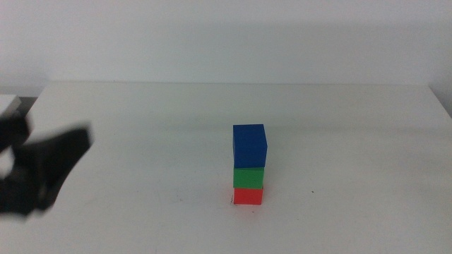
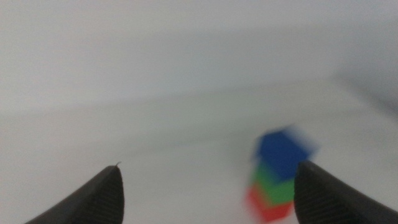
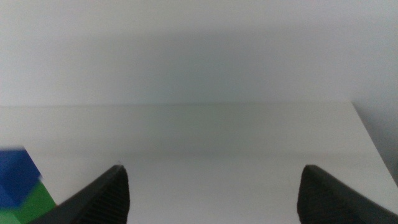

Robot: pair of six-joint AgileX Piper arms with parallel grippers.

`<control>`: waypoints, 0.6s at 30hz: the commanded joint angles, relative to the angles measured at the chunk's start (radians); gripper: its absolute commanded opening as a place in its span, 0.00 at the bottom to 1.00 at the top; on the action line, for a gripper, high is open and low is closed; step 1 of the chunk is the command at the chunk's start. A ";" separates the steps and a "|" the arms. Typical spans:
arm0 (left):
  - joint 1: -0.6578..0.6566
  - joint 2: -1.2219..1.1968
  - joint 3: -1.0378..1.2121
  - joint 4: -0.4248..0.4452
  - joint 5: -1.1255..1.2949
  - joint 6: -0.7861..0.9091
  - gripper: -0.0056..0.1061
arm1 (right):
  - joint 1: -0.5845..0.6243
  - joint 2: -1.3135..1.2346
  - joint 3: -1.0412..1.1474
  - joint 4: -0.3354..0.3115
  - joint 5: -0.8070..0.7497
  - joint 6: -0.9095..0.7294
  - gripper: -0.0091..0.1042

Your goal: Stack red cubes first, then green, then blue cubes in a specific spot.

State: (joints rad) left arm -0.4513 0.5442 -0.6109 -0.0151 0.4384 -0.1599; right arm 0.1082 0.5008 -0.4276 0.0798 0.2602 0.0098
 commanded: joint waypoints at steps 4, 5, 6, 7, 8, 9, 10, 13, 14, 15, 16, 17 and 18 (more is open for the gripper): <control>0.177 -0.250 0.238 0.035 -0.020 -0.002 0.89 | -0.049 -0.243 0.224 -0.038 -0.036 -0.010 0.90; 0.204 -0.283 0.266 0.035 -0.020 -0.002 0.89 | -0.057 -0.284 0.261 -0.044 -0.036 -0.010 0.90; 0.234 -0.323 0.300 0.035 -0.023 -0.002 0.89 | -0.066 -0.322 0.294 -0.049 -0.036 -0.010 0.90; 0.281 -0.394 0.360 0.033 -0.030 -0.002 0.89 | -0.078 -0.377 0.355 -0.048 -0.036 -0.010 0.90; 0.303 -0.426 0.394 0.033 -0.036 -0.002 0.89 | -0.082 -0.402 0.382 -0.048 -0.036 -0.010 0.90; 0.321 -0.457 0.426 0.033 -0.040 -0.002 0.89 | -0.081 -0.419 0.401 -0.048 -0.036 -0.010 0.90; 0.335 -0.480 0.458 0.033 -0.047 -0.002 0.89 | -0.081 -0.438 0.421 -0.048 -0.036 -0.010 0.90; 0.356 -0.544 0.533 0.031 -0.056 -0.002 0.89 | -0.081 -0.490 0.428 -0.048 -0.027 -0.010 0.90; 0.356 -0.544 0.556 0.029 -0.059 -0.002 0.89 | -0.081 -0.501 0.428 -0.056 0.005 -0.010 0.90; 0.356 -0.544 0.575 0.029 -0.059 -0.002 0.89 | -0.081 -0.501 0.428 -0.057 0.009 -0.010 0.90; 0.356 -0.544 0.599 0.029 -0.070 -0.002 0.89 | -0.081 -0.501 0.428 -0.060 0.005 -0.010 0.90; 0.356 -0.544 0.609 0.029 -0.079 -0.002 0.89 | -0.081 -0.501 0.428 -0.060 0.000 -0.010 0.90; 0.356 -0.544 0.611 0.031 -0.084 -0.002 0.89 | -0.081 -0.501 0.428 -0.060 0.000 -0.010 0.90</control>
State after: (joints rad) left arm -0.0987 0.0033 -0.0074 0.0175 0.3886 -0.1599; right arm 0.0328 0.0037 -0.0025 0.0309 0.2653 0.0098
